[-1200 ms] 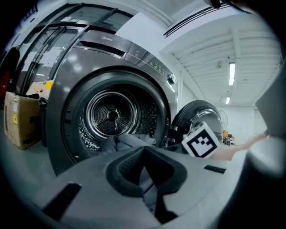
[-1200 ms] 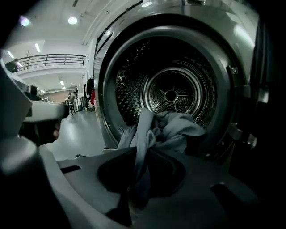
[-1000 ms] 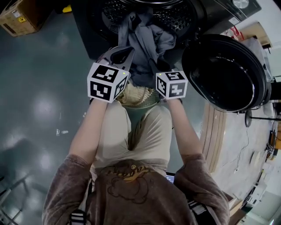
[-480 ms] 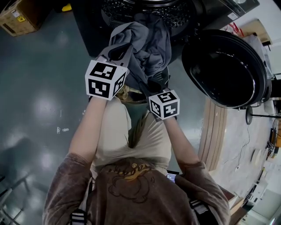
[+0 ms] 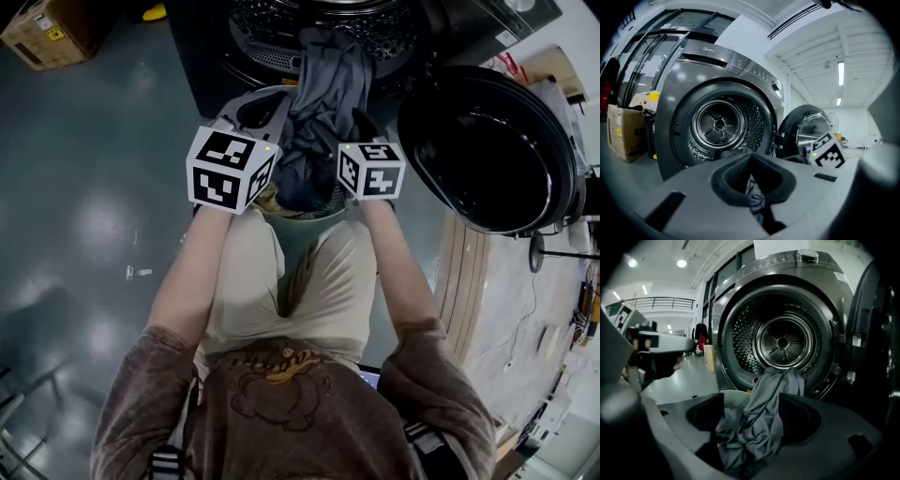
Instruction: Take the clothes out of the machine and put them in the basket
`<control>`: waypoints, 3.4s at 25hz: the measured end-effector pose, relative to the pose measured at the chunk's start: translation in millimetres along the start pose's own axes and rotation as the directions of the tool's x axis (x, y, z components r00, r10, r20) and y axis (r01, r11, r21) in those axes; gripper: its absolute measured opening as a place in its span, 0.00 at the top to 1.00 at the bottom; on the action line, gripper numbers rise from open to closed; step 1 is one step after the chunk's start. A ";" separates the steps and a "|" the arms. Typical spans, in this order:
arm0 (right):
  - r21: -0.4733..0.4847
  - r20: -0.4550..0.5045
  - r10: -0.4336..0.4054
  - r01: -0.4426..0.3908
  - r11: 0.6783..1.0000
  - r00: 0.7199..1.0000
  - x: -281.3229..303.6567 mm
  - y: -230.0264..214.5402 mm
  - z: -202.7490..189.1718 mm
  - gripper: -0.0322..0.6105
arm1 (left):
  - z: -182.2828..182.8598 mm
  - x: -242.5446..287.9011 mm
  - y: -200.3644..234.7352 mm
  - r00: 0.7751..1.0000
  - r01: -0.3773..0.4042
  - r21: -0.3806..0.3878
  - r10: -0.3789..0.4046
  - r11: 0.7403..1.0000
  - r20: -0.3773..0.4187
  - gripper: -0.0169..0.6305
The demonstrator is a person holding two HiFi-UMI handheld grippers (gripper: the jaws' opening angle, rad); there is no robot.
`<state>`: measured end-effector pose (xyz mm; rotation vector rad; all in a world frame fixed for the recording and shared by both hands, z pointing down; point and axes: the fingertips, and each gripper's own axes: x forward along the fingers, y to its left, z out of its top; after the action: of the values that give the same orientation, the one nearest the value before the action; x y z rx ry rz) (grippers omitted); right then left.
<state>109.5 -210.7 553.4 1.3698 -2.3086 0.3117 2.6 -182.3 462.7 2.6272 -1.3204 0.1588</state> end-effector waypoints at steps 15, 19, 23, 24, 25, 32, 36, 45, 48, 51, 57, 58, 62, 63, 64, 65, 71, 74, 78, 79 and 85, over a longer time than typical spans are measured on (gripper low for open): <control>0.003 -0.171 -0.257 0.261 0.965 0.951 107.9 -91.5 -23.6 0.55 | -0.3 -6.8 -1.1 1.000 0.012 0.010 -0.012 1.000 -0.016 0.96; 0.049 -0.177 -0.224 0.236 0.971 0.958 106.9 -85.2 -25.1 0.84 | -0.6 -4.3 -3.4 1.000 0.020 0.006 -0.019 1.000 -0.019 0.96; 0.025 -0.163 -0.142 0.148 0.989 0.976 93.2 -58.0 -25.1 0.91 | -1.7 -2.8 -0.8 1.000 0.017 -0.005 -0.017 1.000 -0.016 0.96; 0.019 -0.158 -0.115 0.119 0.993 0.981 86.6 -48.8 -27.0 0.91 | -1.5 -2.5 0.4 1.000 0.014 -0.010 -0.014 1.000 -0.013 0.96; 0.017 -0.153 -0.089 0.092 0.996 0.984 78.7 -39.7 -29.5 0.91 | -1.1 -1.9 1.2 1.000 0.012 -0.014 -0.012 1.000 -0.011 0.96; 0.023 -0.190 0.092 -0.089 0.996 0.978 20.1 19.7 -65.7 0.91 | -0.5 8.2 -4.8 1.000 0.025 -0.026 -0.025 0.999 -0.006 0.96; 0.020 -0.230 0.168 -0.168 0.986 0.959 -6.3 44.3 -87.8 0.91 | -0.8 12.7 -11.0 0.999 0.037 -0.029 -0.037 0.999 -0.003 0.96; 0.046 -0.164 0.151 -0.145 0.988 0.975 -15.3 42.5 -74.7 0.69 | -2.5 20.4 -16.9 0.998 0.058 -0.045 -0.058 0.997 0.003 0.96; 0.062 -0.111 0.144 -0.138 0.988 0.983 -16.2 35.9 -50.3 0.68 | 0.6 22.6 -9.5 0.999 0.045 -0.092 -0.044 0.995 0.012 0.96; 0.086 -0.063 0.140 -0.135 0.987 0.988 -23.5 31.8 -18.7 0.67 | 12.3 22.2 -1.1 1.000 0.019 -0.113 -0.017 0.993 0.017 0.96; 0.137 -0.050 0.173 -0.165 0.977 0.984 -65.4 34.2 68.6 0.67 | 94.4 3.5 1.1 0.999 0.034 -0.115 -0.033 0.993 0.012 0.96; 0.140 -0.050 0.181 -0.173 0.975 0.982 -74.1 35.2 86.5 0.68 | 112.9 -1.5 -0.5 0.999 0.043 -0.110 -0.042 0.993 0.008 0.96; 0.156 -0.020 0.193 -0.188 0.970 0.981 -118.6 38.0 171.4 0.71 | 193.9 -25.9 -8.1 0.996 0.079 -0.100 -0.081 0.992 -0.023 0.96; 0.165 -0.010 0.189 -0.185 0.969 0.982 -132.3 38.4 194.6 0.72 | 216.1 -33.9 -10.0 0.996 0.084 -0.102 -0.087 0.991 -0.032 0.96; 0.174 0.000 0.184 -0.181 0.968 0.983 -146.3 38.3 218.6 0.72 | 239.1 -42.1 -11.8 0.995 0.087 -0.103 -0.092 0.991 -0.042 0.96; 0.182 0.011 0.178 -0.177 0.967 0.984 -160.3 37.5 243.4 0.73 | 262.7 -49.9 -13.6 0.994 0.090 -0.102 -0.095 0.991 -0.050 0.96; 0.213 0.066 0.138 -0.149 0.966 0.988 -242.7 29.8 376.1 0.73 | 397.5 -93.3 -30.8 0.991 0.114 -0.068 -0.119 0.991 -0.066 0.96; 0.230 0.094 0.125 -0.144 0.962 0.988 -278.3 33.5 423.0 0.73 | 449.1 -112.1 -42.0 0.987 0.145 -0.062 -0.149 0.987 -0.054 0.96; 0.223 0.160 0.116 -0.150 0.963 0.980 -314.0 44.5 469.7 0.73 | 496.9 -129.1 -52.5 0.982 0.187 -0.046 -0.188 0.981 -0.017 0.96; 0.220 0.182 0.112 -0.152 0.964 0.977 -321.1 46.3 478.4 0.73 | 504.1 -132.8 -54.6 0.981 0.195 -0.043 -0.195 0.980 -0.008 0.96; 0.174 0.275 0.059 -0.110 0.978 0.960 -350.2 43.1 507.9 0.83 | 531.2 -148.8 -64.1 0.972 0.232 -0.022 -0.231 0.972 0.048 0.96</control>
<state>89.5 -122.9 -58.4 1.4841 -2.6241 0.4019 -30.5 -146.9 -90.5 2.7496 -1.0086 0.0464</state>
